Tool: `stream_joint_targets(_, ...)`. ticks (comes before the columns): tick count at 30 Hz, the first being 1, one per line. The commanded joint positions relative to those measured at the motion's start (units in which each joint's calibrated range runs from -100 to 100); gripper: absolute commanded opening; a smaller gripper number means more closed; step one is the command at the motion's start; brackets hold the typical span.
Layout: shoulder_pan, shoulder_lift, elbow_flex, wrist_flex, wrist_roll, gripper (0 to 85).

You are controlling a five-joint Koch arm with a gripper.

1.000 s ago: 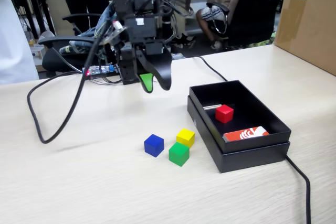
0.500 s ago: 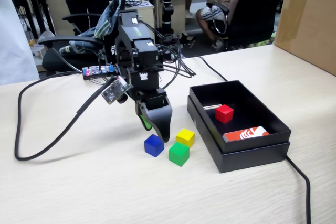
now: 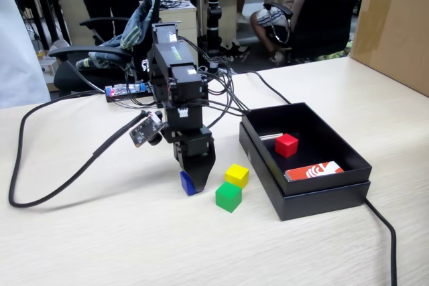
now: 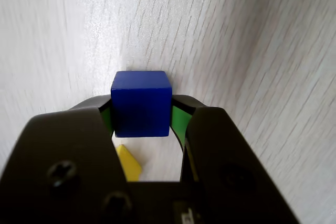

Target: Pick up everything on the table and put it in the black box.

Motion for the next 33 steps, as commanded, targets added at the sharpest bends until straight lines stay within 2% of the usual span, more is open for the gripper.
stream_joint_targets(1, 0.3, -18.0, -1.8, 1.5, 0.1, 11.6)
stream_joint_targets(7, 4.8, -36.9, -3.6, 1.5, 0.5, 11.6)
stream_joint_targets(10, 8.4, -38.5, -0.7, 1.5, 1.7, 11.6)
stream_joint_targets(16, 14.3, -26.6, 8.0, 1.5, 4.9, 11.6)
stream_joint_targets(22, 16.5, -3.8, 15.1, 1.0, 7.5, 11.7)
stream_joint_targets(33, 16.8, 3.3, 14.7, 0.0, 7.8, 12.2)
